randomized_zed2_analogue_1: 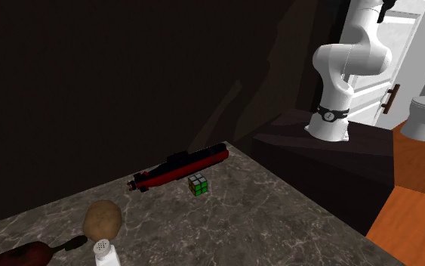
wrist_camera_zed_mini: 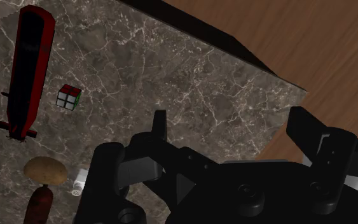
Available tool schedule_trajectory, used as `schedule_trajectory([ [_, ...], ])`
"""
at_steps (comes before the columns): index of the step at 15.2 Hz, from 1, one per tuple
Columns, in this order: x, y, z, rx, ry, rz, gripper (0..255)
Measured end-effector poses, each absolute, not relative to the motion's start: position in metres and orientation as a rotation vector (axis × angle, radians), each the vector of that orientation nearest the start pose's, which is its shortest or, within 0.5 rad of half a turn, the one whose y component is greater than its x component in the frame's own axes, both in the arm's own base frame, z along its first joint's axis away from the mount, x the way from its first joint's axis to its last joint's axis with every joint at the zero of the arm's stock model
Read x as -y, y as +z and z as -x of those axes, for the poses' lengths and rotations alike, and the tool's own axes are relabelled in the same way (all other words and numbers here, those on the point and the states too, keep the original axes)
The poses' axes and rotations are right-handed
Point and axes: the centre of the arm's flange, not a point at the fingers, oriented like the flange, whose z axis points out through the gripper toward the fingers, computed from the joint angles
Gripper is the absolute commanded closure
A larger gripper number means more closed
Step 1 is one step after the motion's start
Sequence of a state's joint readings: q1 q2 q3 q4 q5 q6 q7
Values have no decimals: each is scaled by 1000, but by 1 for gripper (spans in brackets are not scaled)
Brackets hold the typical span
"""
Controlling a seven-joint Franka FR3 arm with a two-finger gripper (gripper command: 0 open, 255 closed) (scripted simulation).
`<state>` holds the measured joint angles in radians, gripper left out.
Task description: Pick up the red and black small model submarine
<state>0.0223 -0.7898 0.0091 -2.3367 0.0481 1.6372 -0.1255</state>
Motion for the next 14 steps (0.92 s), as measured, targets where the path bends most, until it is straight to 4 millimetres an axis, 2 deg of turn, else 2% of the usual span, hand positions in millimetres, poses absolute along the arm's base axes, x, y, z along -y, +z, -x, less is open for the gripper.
schedule_trajectory([
  [3, -6, 597, -318, 238, -141, 3093, 0],
  [14, 83, 507, -379, 243, -131, 3099, 0],
])
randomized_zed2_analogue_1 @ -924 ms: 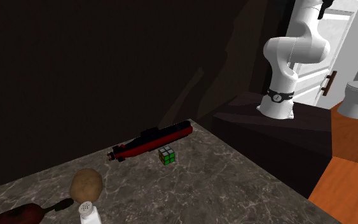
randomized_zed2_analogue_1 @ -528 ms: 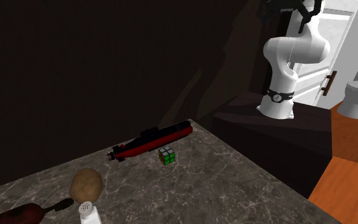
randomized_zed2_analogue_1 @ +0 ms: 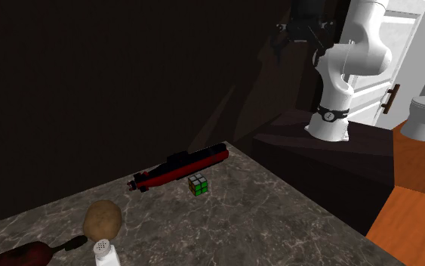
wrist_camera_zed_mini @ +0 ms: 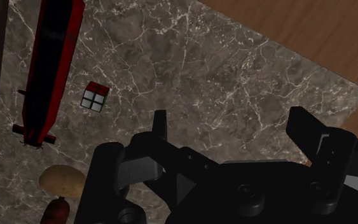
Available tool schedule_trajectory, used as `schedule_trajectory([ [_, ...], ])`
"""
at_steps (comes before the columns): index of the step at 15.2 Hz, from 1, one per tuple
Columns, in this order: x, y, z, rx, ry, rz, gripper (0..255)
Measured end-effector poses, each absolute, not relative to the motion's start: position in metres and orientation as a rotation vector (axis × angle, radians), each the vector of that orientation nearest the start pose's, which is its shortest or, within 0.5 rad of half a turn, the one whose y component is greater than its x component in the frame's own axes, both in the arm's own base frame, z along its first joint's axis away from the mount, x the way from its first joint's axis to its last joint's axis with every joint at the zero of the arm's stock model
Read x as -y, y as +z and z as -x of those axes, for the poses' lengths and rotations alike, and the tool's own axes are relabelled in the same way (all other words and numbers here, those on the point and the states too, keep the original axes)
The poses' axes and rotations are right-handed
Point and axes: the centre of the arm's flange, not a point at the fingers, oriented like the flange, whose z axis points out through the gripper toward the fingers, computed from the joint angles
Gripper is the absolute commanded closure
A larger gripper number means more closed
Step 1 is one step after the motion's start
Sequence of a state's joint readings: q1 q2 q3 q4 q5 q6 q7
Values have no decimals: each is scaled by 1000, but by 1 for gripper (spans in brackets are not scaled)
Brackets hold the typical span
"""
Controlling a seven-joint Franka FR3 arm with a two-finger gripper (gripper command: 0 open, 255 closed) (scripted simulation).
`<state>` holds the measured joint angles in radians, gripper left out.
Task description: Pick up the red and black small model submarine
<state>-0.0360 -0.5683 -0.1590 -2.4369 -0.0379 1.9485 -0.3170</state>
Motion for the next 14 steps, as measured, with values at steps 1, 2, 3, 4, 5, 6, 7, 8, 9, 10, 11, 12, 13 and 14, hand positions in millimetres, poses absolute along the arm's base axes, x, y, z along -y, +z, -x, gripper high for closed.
schedule_trajectory([
  [1, 93, 497, -384, 243, -130, 3100, 0],
  [2, 100, 491, -394, 244, -131, 3101, 0],
  [3, 107, 481, -396, 245, -129, 3101, 0],
  [4, 118, 471, -403, 245, -129, 3102, 0],
  [5, 126, 461, -409, 245, -127, 3103, 0],
  [6, 132, 454, -413, 246, -126, 3103, 0],
  [7, 142, 447, -417, 247, -126, 3104, 0],
  [8, 151, 439, -424, 247, -126, 3104, 0],
  [9, 160, 429, -431, 248, -125, 3105, 0],
  [10, 169, 423, -434, 249, -124, 3106, 0],
  [11, 178, 415, -441, 249, -124, 3106, 0],
  [12, 186, 404, -446, 249, -122, 3107, 0],
  [13, 196, 395, -451, 250, -121, 3108, 0],
  [14, 201, 390, -456, 250, -120, 3108, 0],
])
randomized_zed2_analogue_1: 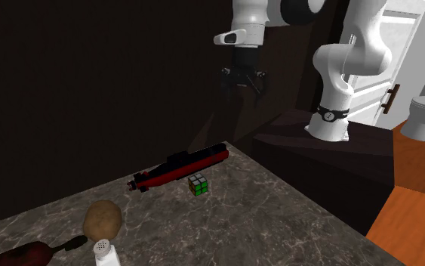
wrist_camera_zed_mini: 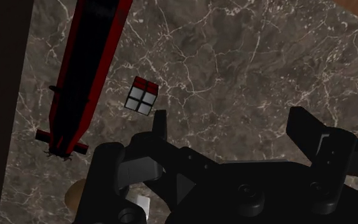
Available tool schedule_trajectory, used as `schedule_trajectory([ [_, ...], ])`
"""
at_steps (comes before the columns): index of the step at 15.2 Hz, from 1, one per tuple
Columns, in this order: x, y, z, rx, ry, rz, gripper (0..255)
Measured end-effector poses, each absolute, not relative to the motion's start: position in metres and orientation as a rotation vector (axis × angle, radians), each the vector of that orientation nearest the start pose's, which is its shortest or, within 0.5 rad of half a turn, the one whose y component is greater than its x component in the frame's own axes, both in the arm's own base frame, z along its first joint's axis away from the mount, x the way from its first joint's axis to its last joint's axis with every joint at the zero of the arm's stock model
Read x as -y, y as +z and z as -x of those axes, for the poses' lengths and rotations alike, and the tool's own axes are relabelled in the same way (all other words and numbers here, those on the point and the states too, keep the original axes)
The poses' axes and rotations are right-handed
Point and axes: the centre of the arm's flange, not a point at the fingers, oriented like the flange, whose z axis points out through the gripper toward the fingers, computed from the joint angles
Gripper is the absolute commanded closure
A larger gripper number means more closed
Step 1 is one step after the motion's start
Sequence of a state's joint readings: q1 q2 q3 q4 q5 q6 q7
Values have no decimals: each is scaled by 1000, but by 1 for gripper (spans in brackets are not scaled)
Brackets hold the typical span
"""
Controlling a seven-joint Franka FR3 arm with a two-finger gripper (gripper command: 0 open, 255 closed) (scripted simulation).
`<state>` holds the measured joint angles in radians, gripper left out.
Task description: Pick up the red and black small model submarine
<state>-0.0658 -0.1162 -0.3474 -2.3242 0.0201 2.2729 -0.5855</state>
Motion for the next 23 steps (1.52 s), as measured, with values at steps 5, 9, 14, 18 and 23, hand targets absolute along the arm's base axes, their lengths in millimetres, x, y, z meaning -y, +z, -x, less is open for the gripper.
schedule_trajectory([
  [5, 245, 346, -484, 253, -117, 3113, 0],
  [9, 281, 313, -508, 256, -113, 3116, 0],
  [14, 320, 271, -537, 260, -109, 3120, 0],
  [18, 357, 237, -559, 260, -106, 3123, 0],
  [23, 387, 202, -578, 263, -102, 3125, 0],
])
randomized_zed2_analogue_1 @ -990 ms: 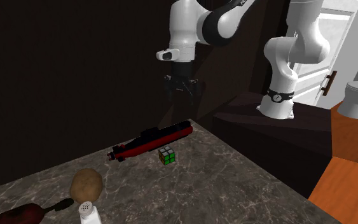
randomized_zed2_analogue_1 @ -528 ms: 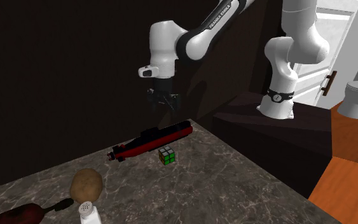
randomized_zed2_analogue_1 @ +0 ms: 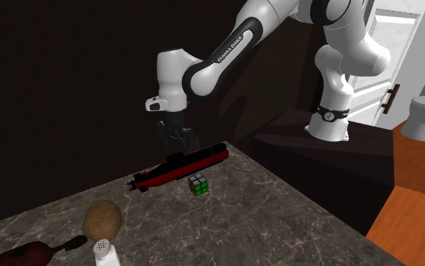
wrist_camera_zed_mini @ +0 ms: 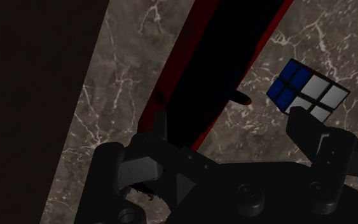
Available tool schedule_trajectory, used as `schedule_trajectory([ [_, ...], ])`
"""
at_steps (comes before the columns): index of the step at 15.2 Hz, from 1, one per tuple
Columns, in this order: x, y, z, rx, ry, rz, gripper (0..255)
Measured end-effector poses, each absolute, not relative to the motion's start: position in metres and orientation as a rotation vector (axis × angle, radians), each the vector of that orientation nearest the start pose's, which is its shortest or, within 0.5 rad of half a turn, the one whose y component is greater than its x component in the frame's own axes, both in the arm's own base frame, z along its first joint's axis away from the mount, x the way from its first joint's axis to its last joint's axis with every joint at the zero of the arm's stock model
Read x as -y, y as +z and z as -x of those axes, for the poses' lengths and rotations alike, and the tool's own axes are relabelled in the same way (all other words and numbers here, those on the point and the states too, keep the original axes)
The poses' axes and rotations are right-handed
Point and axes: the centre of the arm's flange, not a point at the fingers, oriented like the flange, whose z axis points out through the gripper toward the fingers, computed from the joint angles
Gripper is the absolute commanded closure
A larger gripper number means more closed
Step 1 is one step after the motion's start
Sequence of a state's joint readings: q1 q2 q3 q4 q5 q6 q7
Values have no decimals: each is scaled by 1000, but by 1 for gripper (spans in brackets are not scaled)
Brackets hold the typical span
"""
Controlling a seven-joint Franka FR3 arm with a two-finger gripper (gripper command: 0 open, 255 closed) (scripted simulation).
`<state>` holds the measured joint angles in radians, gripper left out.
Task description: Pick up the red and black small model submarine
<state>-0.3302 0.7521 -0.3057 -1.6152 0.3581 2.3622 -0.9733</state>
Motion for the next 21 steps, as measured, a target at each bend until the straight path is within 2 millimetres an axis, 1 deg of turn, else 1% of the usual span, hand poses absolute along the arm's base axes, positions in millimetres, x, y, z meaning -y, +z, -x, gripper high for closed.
schedule_trajectory([
  [7, 389, 166, -581, 264, -102, 3124, 0],
  [8, 389, 165, -580, 264, -102, 3124, 255],
  [18, 390, 164, -580, 264, -103, 3124, 255],
  [21, 390, 172, -580, 264, -100, 3123, 255],
])
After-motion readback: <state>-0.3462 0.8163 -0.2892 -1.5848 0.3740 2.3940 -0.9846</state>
